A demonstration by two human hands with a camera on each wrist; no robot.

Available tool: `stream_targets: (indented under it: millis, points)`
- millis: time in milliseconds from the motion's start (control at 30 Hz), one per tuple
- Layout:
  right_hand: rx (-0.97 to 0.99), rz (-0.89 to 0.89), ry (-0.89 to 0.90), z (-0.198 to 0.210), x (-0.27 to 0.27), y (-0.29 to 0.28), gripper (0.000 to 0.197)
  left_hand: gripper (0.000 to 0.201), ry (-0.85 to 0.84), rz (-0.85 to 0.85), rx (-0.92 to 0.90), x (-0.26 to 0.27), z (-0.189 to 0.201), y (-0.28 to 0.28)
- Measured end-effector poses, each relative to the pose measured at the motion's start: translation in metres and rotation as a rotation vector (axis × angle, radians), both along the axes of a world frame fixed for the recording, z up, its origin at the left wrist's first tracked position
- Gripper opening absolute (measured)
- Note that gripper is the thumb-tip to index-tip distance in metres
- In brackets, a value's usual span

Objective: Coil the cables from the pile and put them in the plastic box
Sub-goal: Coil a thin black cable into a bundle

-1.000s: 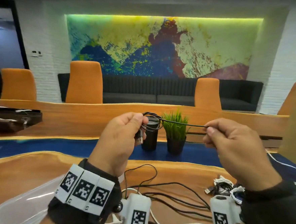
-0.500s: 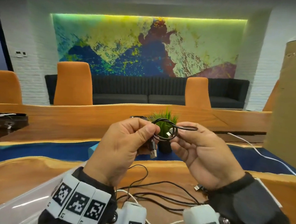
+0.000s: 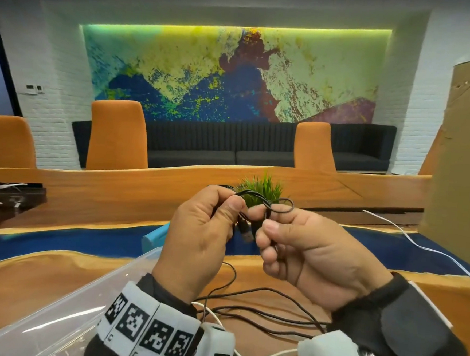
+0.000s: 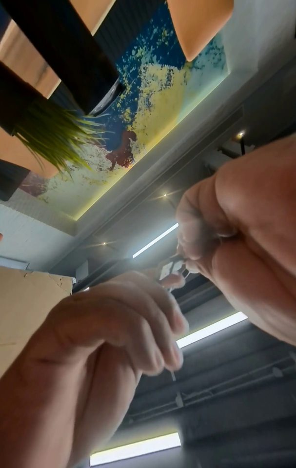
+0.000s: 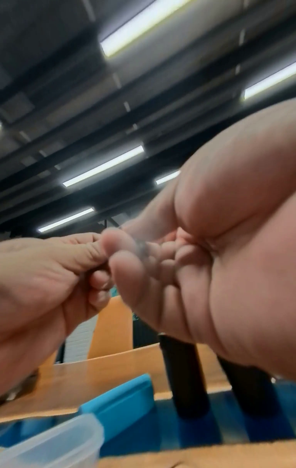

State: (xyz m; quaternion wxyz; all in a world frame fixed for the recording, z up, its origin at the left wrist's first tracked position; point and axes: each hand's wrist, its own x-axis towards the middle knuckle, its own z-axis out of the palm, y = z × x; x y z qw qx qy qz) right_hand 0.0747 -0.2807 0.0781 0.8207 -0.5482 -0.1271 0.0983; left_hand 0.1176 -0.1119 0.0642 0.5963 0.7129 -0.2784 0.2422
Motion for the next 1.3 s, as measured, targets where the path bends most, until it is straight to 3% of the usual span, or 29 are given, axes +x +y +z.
stream_targets:
  millis: [133,300,433,600,767,900,1100,1233,1300]
  points:
    - [-0.245,-0.269,-0.069,0.007,-0.005,-0.004,0.017,0.014,0.094,0.060,-0.077,0.009,-0.004,0.007]
    - [-0.607,-0.021,-0.285,0.017,-0.022,-0.006,0.007,0.015,0.313,-0.032,-0.360,0.014,-0.003,0.009]
    - [-0.795,-0.199,-0.338,0.007,-0.015,0.004,0.008,0.013,0.371,-0.205,-0.382,0.003,0.000,-0.001]
    - [-0.888,-0.408,-0.411,-0.005,-0.001,0.000,0.011,0.016,0.451,-0.395,-0.281,-0.002,0.003,0.001]
    - [-0.758,-0.615,-0.537,-0.007,0.003,-0.004,0.012,0.026,0.394,-0.341,0.037,0.000,0.002,0.005]
    - [-0.728,-0.663,-0.625,-0.007,0.003,-0.002,0.013,0.025,0.410,-0.405,0.102,-0.010,0.006,0.004]
    - [-0.681,-0.649,-0.651,-0.003,0.002,-0.009,0.013,0.012,0.243,-0.173,-0.029,-0.007,0.004,-0.004]
    - [-0.870,-0.524,-0.590,-0.002,0.001,-0.009,0.013,0.013,0.137,-0.038,-0.038,-0.005,-0.002,-0.008]
    - [-0.882,-0.646,-0.640,-0.002,0.000,-0.010,0.010,0.017,0.098,0.004,-0.059,-0.004,-0.004,-0.008]
